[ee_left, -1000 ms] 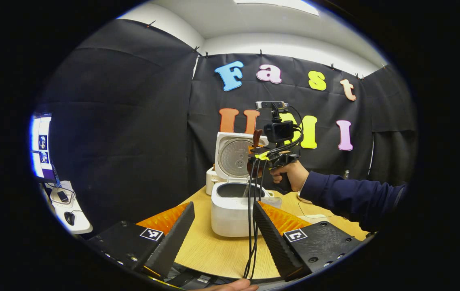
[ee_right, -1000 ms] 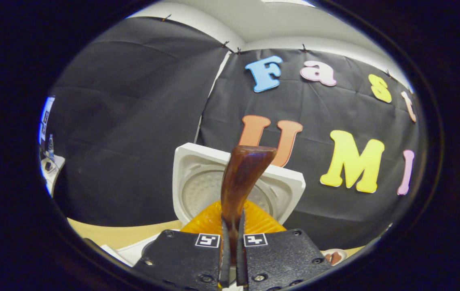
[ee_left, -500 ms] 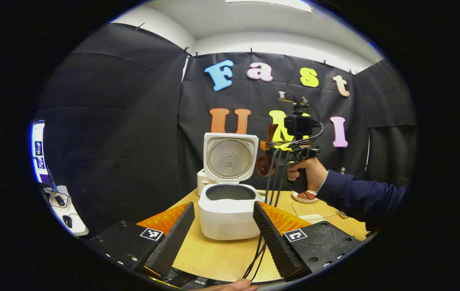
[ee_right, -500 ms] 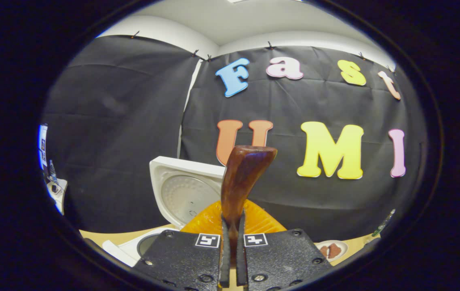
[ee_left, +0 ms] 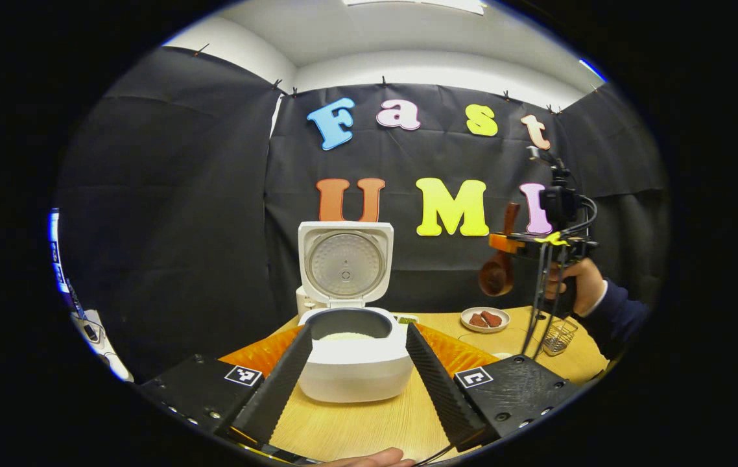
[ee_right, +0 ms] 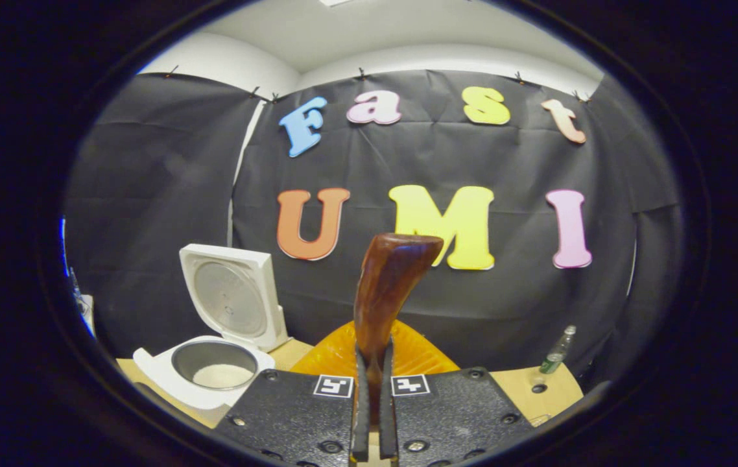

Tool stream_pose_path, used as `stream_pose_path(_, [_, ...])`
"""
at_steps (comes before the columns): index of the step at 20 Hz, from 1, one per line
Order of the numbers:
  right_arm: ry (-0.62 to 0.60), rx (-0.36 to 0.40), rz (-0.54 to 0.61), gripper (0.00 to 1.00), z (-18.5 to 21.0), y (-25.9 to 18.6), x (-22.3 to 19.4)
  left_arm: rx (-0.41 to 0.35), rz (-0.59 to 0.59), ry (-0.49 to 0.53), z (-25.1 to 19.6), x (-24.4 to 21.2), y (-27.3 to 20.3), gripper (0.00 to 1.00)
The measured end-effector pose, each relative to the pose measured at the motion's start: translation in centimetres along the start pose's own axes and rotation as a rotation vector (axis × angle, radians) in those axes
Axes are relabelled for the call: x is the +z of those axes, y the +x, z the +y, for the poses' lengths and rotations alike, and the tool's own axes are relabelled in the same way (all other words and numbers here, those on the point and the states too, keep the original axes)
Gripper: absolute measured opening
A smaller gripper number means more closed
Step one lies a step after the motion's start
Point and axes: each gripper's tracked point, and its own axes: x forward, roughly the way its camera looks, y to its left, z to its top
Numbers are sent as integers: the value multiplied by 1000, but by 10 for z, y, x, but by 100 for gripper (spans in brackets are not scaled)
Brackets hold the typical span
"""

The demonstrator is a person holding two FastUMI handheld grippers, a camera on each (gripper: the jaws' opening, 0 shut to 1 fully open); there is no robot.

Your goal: Close the left gripper, press the button to open the rice cooker; take a wooden spoon from the chopstick holder with the right hand, scoop a spoonful of rice and pour it into the rice cooker, then put the wooden spoon back into the chopstick holder.

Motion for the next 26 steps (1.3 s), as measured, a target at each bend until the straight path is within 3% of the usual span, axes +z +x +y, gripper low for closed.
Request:
stream_pose_path(8, [52, -119, 52, 10, -116, -56, -17, -54, -35, -7, -46, 9, 29, 93])
stream_pose_path(17, [53, -260, 153, 12, -229, -80, -89, -104, -74, -27, -89, 35, 60, 93])
stream_pose_path(21, [83, -309, 224, 12, -264, -73, -136, -96, -77, -2, -90, 45, 78, 92])
stream_pose_path(26, [160, -290, 263, 14, -276, -64, -179, -81, -94, -4, -82, 70, 96, 93])
